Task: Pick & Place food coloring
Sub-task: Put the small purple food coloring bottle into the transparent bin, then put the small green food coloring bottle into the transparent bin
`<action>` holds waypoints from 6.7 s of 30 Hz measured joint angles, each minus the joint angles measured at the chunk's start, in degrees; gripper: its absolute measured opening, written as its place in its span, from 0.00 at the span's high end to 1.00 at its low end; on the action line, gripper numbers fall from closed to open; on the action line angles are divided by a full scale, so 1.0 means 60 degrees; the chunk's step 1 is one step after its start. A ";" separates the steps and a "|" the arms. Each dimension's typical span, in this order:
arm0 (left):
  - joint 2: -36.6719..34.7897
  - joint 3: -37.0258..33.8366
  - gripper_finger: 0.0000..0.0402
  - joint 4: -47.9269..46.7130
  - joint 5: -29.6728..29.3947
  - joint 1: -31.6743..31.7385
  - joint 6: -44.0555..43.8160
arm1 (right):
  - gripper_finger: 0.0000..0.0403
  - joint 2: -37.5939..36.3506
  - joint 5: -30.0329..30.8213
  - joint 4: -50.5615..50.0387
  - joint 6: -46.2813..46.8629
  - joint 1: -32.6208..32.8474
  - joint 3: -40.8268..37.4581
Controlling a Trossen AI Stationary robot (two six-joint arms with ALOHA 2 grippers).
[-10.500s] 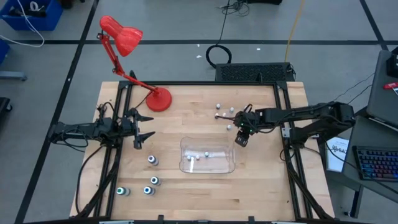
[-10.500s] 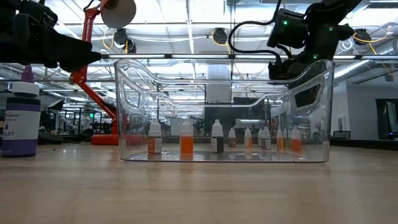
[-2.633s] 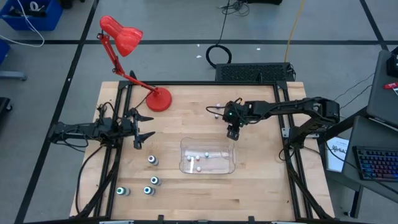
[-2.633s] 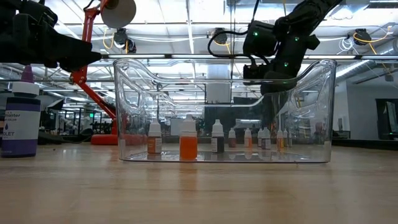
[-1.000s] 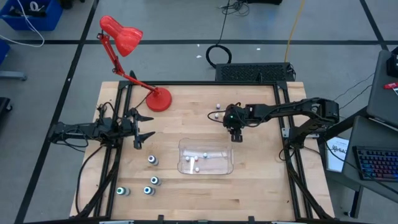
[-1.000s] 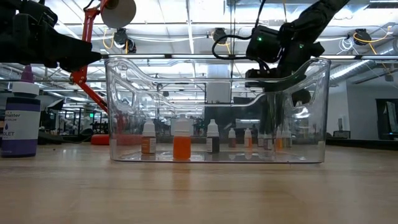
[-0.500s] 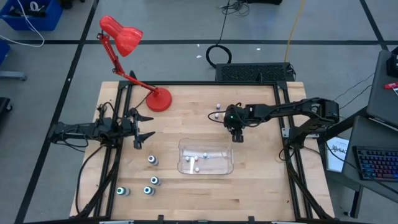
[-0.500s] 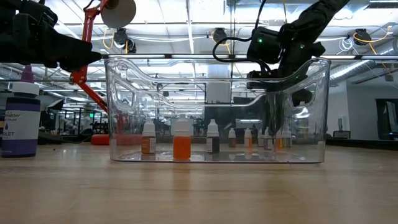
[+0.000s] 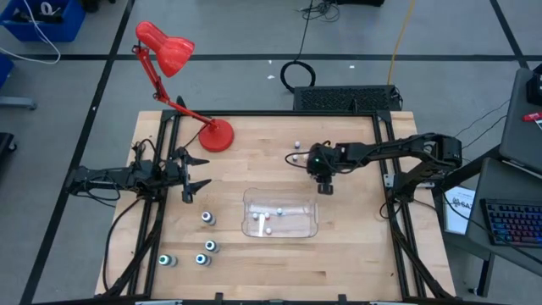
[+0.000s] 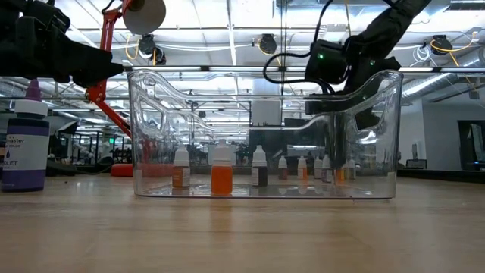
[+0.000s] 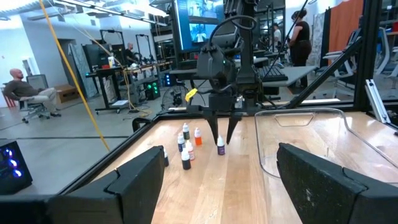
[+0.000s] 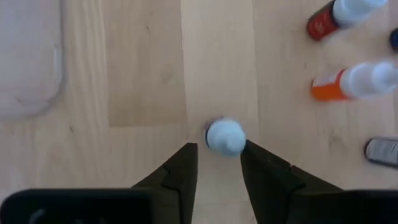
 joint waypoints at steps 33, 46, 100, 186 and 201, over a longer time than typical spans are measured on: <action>0.0003 0.0002 0.24 0.0000 0.0000 0.0002 0.0000 | 0.64 -0.0051 0.0031 0.0667 0.0321 -0.0015 -0.0160; 0.0002 0.0002 0.24 0.0003 0.0000 0.0000 0.0000 | 0.72 -0.0047 0.0028 0.0696 0.0306 -0.0015 -0.0160; 0.0001 0.0000 0.24 0.0001 0.0000 0.0003 0.0000 | 0.88 0.3669 0.0940 -0.1587 0.0650 0.5290 0.6365; 0.0000 0.0002 0.24 0.0000 0.0000 0.0000 0.0000 | 0.77 0.4229 -0.0278 0.0015 -0.0175 0.4393 0.5341; 0.0000 0.0002 0.24 0.0002 0.0000 0.0002 0.0000 | 0.62 0.4175 -0.0268 -0.0029 0.0326 0.4393 0.5341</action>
